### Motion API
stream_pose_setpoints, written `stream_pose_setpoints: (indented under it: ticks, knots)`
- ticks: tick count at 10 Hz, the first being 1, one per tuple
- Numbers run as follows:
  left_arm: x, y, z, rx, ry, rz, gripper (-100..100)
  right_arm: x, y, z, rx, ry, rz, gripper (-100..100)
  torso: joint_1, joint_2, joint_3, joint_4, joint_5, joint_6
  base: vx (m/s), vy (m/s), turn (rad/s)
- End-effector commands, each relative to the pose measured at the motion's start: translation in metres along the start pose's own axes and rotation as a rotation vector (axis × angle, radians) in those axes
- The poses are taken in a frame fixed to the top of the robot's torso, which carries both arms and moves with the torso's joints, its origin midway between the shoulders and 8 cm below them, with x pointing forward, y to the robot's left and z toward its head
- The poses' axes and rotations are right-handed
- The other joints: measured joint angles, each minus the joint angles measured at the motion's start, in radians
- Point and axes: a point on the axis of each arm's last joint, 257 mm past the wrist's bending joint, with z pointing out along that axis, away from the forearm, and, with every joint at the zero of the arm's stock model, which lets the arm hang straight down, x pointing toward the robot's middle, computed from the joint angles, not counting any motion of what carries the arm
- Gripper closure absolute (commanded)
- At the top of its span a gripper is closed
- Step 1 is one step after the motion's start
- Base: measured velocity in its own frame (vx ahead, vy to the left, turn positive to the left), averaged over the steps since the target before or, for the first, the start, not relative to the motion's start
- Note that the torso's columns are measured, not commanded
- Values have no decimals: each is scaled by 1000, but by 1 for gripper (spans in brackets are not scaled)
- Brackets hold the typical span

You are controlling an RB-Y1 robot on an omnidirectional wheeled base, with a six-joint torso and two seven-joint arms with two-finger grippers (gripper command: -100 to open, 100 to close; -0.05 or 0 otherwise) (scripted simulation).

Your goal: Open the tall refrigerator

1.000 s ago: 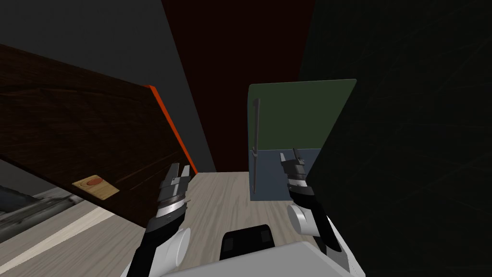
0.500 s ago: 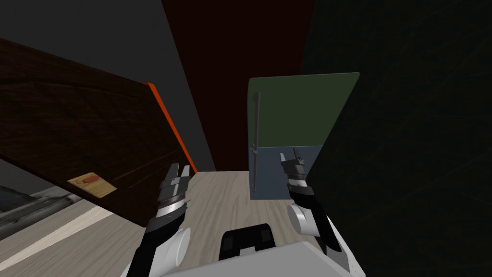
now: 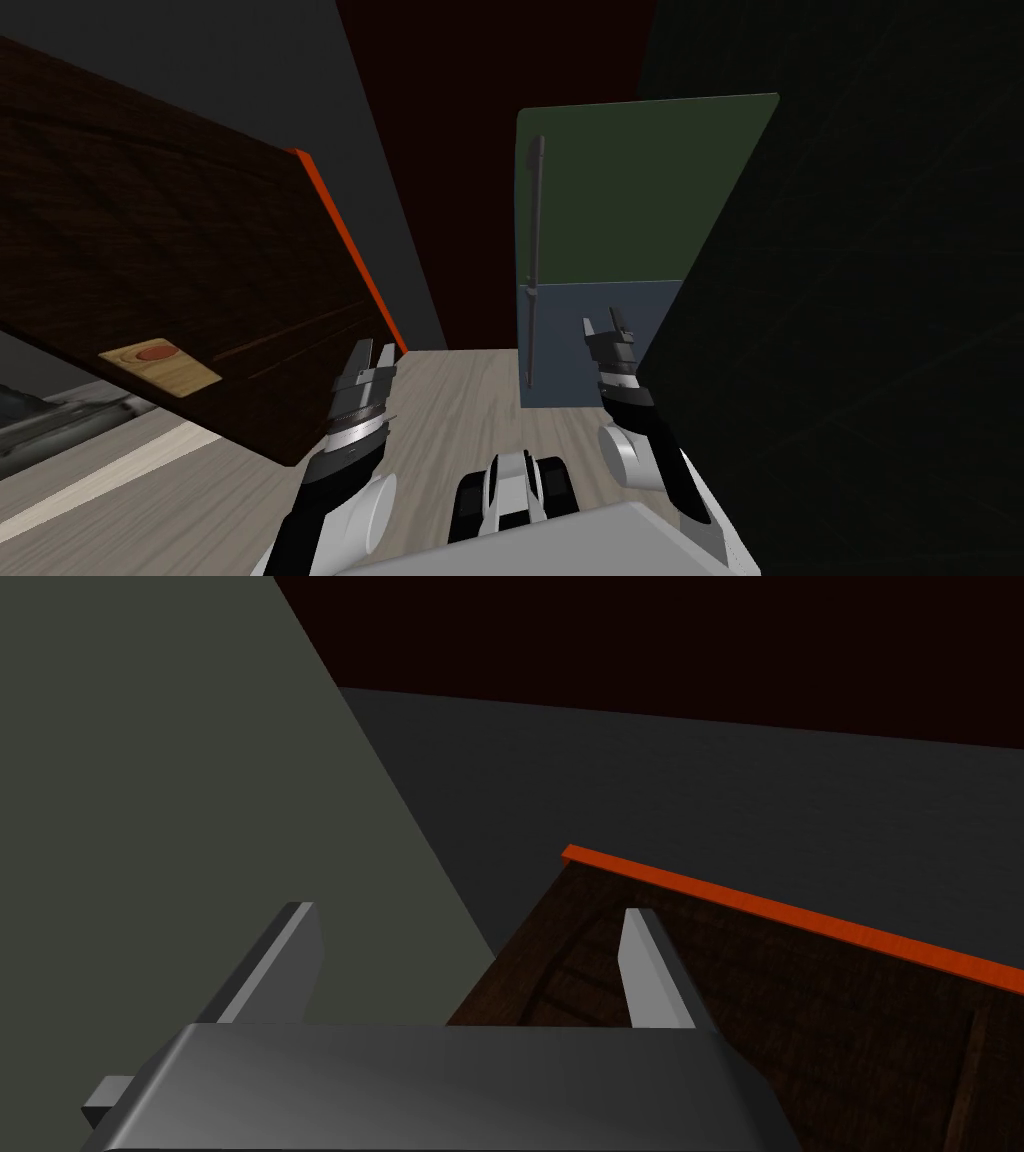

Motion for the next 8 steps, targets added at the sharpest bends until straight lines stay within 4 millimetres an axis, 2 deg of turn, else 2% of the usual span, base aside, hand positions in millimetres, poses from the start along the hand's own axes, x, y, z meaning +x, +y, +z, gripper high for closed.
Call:
stream_pose_setpoints:
  ticks: [1, 8]
  knots:
    - [0, 0, 0, -1, 0, 0, 0, 3, -3, -1, 22, 65, -74, -100, 0, 33, -69, 33, 0, 0, 21, 25, -19]
    - [0, 0, 0, -1, 0, 0, 0, -8, -16, -7, 81, 215, -432, -100, 1, 46, -94, 47, 0, 0, 42, 71, -37]
